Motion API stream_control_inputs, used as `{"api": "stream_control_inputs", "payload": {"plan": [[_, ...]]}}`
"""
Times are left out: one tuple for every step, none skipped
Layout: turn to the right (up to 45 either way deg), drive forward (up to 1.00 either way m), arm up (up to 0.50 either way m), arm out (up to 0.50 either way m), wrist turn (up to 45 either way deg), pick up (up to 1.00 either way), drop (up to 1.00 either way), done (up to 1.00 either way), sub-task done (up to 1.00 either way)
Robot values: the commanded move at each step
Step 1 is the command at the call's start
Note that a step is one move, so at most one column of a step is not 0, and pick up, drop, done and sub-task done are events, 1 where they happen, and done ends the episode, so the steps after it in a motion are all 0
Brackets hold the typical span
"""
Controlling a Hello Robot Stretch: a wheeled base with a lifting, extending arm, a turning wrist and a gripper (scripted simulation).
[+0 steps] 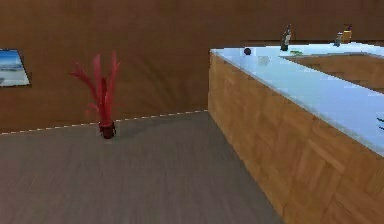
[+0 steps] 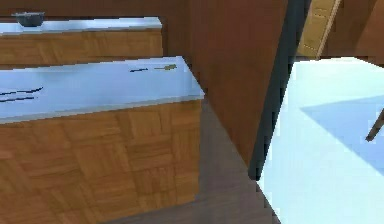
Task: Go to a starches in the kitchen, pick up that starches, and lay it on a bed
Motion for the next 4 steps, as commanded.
{"api": "stream_control_inputs", "payload": {"plan": [[0.0,1.00,0.00,0.00,0.0,0.00,0.00,0.00,0.00],[0.0,0.55,0.00,0.00,0.0,0.00,0.00,0.00,0.00],[-45.0,0.00,0.00,0.00,0.0,0.00,0.00,0.00,0.00],[-9.0,0.00,0.00,0.00,0.0,0.00,0.00,0.00,0.00]]}}
